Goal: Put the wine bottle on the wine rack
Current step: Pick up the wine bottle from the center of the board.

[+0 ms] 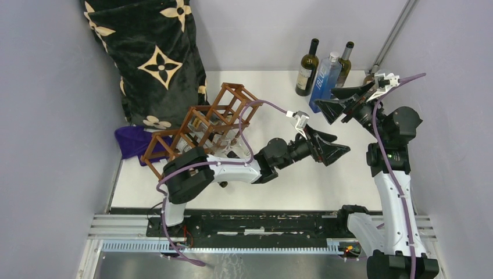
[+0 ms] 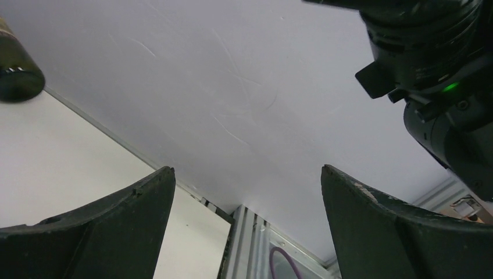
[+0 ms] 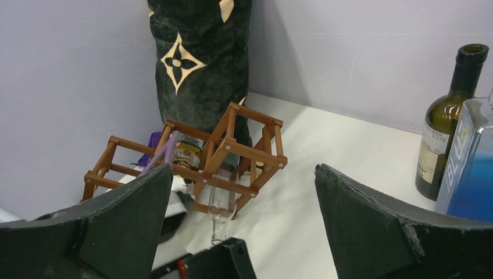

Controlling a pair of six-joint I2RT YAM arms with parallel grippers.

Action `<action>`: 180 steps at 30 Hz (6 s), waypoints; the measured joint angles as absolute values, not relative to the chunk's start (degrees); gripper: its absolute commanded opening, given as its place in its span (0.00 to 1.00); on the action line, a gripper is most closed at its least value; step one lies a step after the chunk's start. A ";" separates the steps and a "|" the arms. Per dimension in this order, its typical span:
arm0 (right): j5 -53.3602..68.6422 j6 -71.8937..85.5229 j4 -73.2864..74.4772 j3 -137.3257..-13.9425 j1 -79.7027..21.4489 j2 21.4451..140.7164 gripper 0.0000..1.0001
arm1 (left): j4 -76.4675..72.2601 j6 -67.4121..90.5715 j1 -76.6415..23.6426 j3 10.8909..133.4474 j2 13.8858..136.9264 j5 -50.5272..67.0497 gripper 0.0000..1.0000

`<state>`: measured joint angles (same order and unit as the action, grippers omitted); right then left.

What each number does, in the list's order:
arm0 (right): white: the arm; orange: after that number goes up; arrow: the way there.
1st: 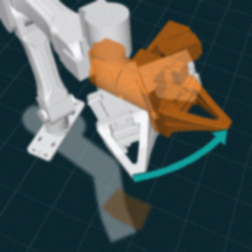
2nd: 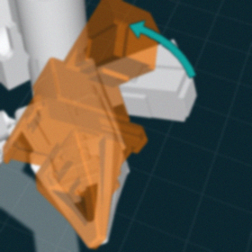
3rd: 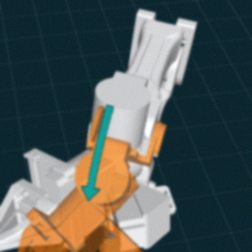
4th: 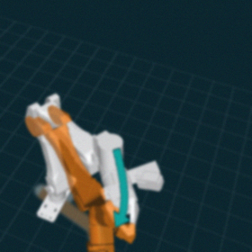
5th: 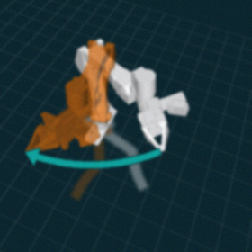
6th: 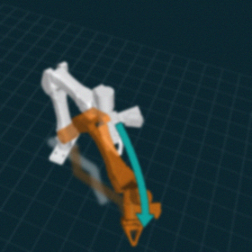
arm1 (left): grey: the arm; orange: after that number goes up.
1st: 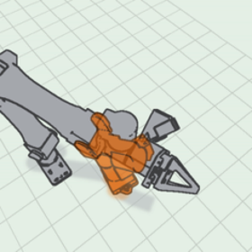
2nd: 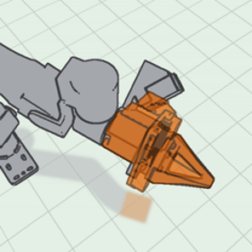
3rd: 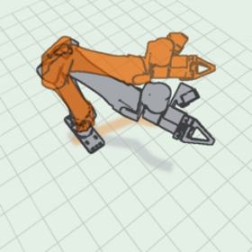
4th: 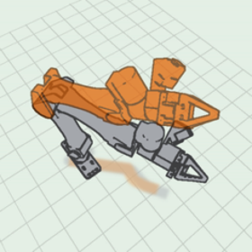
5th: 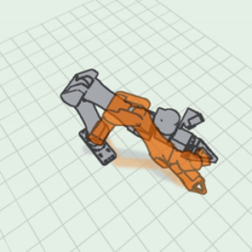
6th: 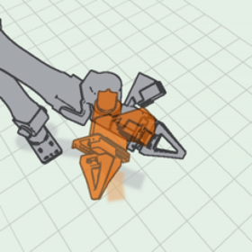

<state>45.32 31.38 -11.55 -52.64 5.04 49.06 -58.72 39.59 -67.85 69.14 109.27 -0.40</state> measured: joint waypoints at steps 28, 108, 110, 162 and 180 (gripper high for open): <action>40.40 29.71 -3.29 -58.04 4.99 53.10 0.98 | -69.14 57.17 -64.03 78.48 120.09 7.44 1.00; 18.00 -6.44 1.48 -81.10 4.71 85.03 0.98 | 12.95 -4.84 -57.08 67.26 69.01 -19.22 1.00; 18.50 -6.92 2.22 -84.64 3.95 87.42 0.98 | 12.91 -6.68 -56.97 65.10 67.75 -19.79 1.00; 5.02 -8.93 13.30 -80.47 -2.37 91.35 0.00 | 8.34 -13.13 -56.62 54.17 58.98 -16.73 1.00; 14.44 10.09 4.19 -44.29 1.32 55.33 0.00 | 5.48 -18.90 -56.60 51.09 64.36 9.19 1.00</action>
<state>14.44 10.09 4.19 -44.29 1.32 55.33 5.48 -18.90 -56.60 51.09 64.36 9.19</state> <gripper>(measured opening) 0.659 0.997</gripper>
